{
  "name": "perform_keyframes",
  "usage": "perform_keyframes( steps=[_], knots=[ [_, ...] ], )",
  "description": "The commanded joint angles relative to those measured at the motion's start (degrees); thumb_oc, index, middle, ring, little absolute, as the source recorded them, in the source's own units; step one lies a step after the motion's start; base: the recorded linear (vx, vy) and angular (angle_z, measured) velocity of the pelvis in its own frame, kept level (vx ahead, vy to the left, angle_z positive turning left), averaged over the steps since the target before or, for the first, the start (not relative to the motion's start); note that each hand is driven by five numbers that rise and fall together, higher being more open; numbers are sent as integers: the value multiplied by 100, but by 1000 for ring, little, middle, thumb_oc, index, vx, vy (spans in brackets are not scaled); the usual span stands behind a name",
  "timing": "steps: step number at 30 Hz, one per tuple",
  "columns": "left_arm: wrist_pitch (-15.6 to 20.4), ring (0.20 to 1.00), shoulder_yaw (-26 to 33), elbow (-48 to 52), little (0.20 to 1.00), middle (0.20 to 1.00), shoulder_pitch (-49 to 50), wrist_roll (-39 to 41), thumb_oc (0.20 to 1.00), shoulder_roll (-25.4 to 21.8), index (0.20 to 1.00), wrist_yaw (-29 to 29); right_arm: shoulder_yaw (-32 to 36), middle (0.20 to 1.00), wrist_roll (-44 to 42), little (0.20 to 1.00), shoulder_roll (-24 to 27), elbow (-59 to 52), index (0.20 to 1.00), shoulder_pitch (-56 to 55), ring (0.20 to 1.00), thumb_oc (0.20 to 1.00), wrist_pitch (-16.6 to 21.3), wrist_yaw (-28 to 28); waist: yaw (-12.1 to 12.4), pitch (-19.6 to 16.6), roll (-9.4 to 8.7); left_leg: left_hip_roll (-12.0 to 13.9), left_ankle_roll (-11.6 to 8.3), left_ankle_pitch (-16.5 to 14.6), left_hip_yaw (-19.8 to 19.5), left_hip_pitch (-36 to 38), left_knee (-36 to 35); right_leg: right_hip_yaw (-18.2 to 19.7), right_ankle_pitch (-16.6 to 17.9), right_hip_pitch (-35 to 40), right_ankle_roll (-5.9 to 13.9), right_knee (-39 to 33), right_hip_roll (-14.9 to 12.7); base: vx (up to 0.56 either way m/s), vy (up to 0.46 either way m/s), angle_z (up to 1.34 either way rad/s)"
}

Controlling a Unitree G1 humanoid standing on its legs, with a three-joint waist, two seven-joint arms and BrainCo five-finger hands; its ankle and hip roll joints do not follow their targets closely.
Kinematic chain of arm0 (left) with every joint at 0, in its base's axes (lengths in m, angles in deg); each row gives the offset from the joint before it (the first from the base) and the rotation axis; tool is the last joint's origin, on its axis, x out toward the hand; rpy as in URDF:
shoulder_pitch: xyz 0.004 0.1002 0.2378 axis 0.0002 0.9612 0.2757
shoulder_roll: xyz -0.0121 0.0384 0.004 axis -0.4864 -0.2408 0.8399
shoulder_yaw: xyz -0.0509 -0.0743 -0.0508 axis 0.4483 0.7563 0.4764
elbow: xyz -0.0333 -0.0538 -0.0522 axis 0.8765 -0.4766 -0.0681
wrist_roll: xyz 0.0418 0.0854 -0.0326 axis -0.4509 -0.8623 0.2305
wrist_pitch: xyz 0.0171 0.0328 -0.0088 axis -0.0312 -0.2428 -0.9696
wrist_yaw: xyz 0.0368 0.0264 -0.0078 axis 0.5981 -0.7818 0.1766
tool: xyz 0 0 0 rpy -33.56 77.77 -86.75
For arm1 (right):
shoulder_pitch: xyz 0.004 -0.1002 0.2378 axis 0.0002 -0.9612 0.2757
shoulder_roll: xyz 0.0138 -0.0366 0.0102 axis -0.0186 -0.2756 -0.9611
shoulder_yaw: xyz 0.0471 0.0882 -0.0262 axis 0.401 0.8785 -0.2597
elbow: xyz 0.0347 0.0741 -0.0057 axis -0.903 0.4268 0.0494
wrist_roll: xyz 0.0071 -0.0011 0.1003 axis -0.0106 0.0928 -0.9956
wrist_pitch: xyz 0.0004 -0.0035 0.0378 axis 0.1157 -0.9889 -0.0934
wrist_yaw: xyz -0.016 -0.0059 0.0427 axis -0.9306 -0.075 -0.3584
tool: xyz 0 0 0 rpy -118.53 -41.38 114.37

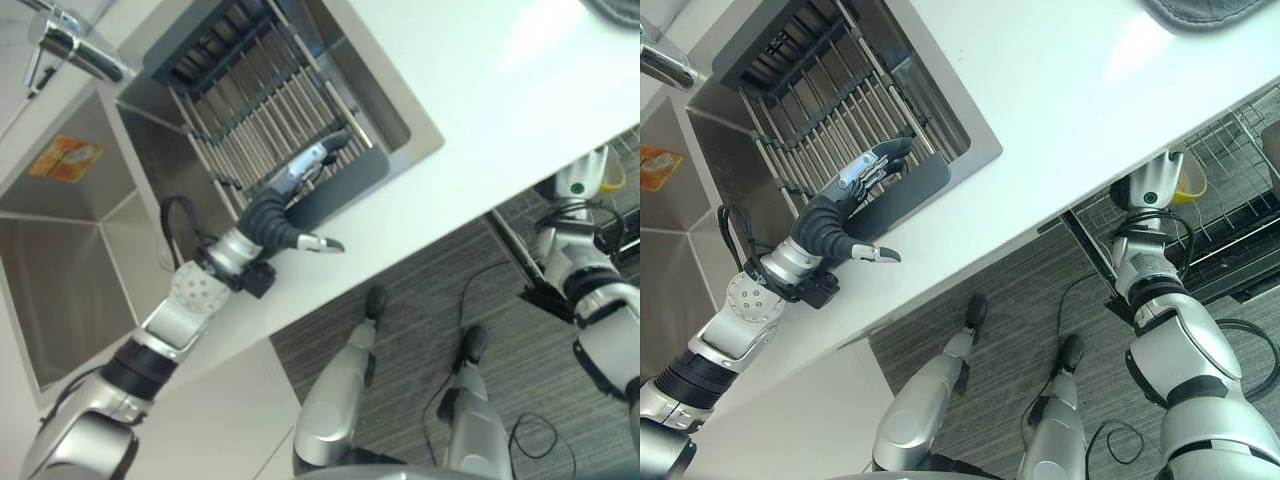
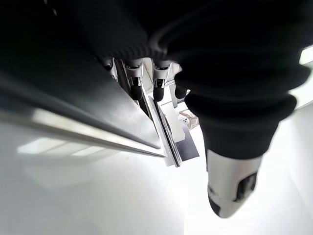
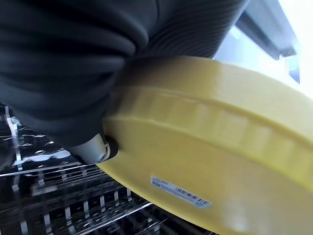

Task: Place the dishes in the dishwasher.

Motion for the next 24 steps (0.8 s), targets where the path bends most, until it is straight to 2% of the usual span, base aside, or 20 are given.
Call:
perform_keyframes(
  steps=[1, 2, 3, 4, 6, 8, 10, 18, 19, 20, 21, 22, 23, 24],
  knots=[
    [220, 1000, -109, 144, 1000, 1000, -263, 197, 1000, -24, 1000, -116, -569, 1000, -535, 1000, -147, -263, 1000, 1529, 1000, 1000, 165, 1384, 261, 296, -223, -306, -107, -448, -272, -96, 243, -155, -169, -660, 431, 949, -453, 9, -19, 4],
    [218, 1000, -104, 149, 1000, 1000, -256, 197, 1000, -19, 1000, -119, -565, 1000, -494, 1000, -153, -252, 1000, 1514, 1000, 1000, 76, 1478, 261, 297, -224, -303, -107, -445, -271, -93, 235, -154, -169, -661, 431, 950, -452, 11, -25, 4],
    [201, 1000, -77, 166, 1000, 1000, -242, 191, 1000, -4, 1000, -143, -616, 1000, -403, 1000, -143, -188, 1000, 1441, 1000, 1000, -213, 1638, 267, 297, -232, -289, -111, -435, -270, -96, 210, -158, -169, -663, 433, 942, -449, 18, -49, 2],
    [173, 1000, -60, 220, 1000, 1000, -228, 221, 1000, -42, 1000, -179, -672, 1000, -650, 1000, -162, -128, 1000, 1345, 1000, 1000, -387, 1504, 291, 297, -253, -281, -106, -419, -306, -98, 179, -176, -162, -661, 434, 935, -437, 14, -87, 2],
    [145, 1000, -126, 217, 1000, 1000, -299, 212, 1000, -57, 1000, -169, -533, 1000, -915, 1000, -296, -81, 1000, 1467, 1000, 1000, -357, 1445, 312, 297, -261, -275, -110, -405, -314, -99, 153, -211, -147, -659, 446, 920, -432, 2, -68, 8],
    [35, 1000, -158, 267, 1000, 1000, -313, 73, 1000, 85, 1000, -130, -456, 1000, -921, 1000, -426, 0, 1000, 1542, 1000, 1000, -395, 1890, 327, 297, -264, -270, -115, -389, -325, -105, 149, -230, -139, -659, 439, 927, -421, 2, -17, 18],
    [-32, 1000, -176, 284, 1000, 1000, -327, -31, 1000, 187, 1000, -107, -406, 1000, -1112, 1000, -518, 7, 1000, 1461, 1000, 1000, -466, 2090, 318, 297, -284, -266, -110, -388, -324, -105, 155, -239, -134, -654, 440, 930, -418, 5, -8, 4],
    [-176, 1000, -221, 281, 1000, 1000, -415, -136, 1000, 314, 1000, -50, -178, 1000, -1299, 1000, -617, 109, 1000, 1429, 1000, 1000, -469, 2174, 300, 297, -282, -266, -108, -377, -319, -77, 157, -243, -122, -628, 441, 937, -416, 0, 0, 0],
    [-199, 1000, -221, 293, 1000, 1000, -394, -155, 1000, 362, 1000, -38, -134, 1000, -1530, 1000, -621, 120, 1000, 1393, 1000, 1000, -412, 2087, 290, 297, -267, -266, -105, -379, -323, -62, 167, -238, -129, -616, 432, 954, -415, 0, 0, 0],
    [-208, 1000, -221, 291, 1000, 1000, -385, -154, 1000, 384, 1000, -34, -81, 1000, -1820, 1000, -619, 127, 1000, 1363, 1000, 1000, -335, 1984, 282, 297, -260, -266, -103, -381, -325, -50, 169, -232, -133, -605, 427, 957, -412, 21, 55, 1],
    [-251, 1000, -209, 309, 1000, 1000, -346, -121, 1000, 428, 1000, -34, 221, 1000, -2912, 1000, -675, 121, 1000, 1263, 1000, 1000, -141, 1720, 260, 297, -240, -264, -104, -397, -318, 1, 163, -220, -147, -558, 417, 950, -408, 23, 113, 1],
    [-424, 1000, -140, 345, 1000, 1000, -304, -266, 1000, 694, 1000, 26, 1537, 1000, -5739, 1000, -1120, 139, 1000, 956, 1000, 1000, 939, 1752, 176, 297, -222, -241, -97, -467, -253, 113, 145, -157, -215, -505, 385, 969, -388, 21, 122, -1],
    [-464, 1000, -123, 356, 1000, 1000, -299, -278, 1000, 746, 1000, 42, 1740, 1000, -6273, 1000, -1212, 129, 1000, 910, 1000, 1000, 1213, 1983, 159, 297, -221, -236, -94, -477, -244, 134, 143, -144, -228, -496, 375, 978, -381, 18, 169, -2],
    [-751, 1000, -40, 447, 1000, 1000, -314, -349, 1000, 963, 1000, 126, 2473, 1000, -7071, 1000, -1653, -103, 1000, 680, 1000, 1000, 1782, 2527, 67, 297, -227, -218, -83, -518, -204, 204, 160, -75, -273, -464, 313, 1003, -341, 15, 116, -5]
  ],
)
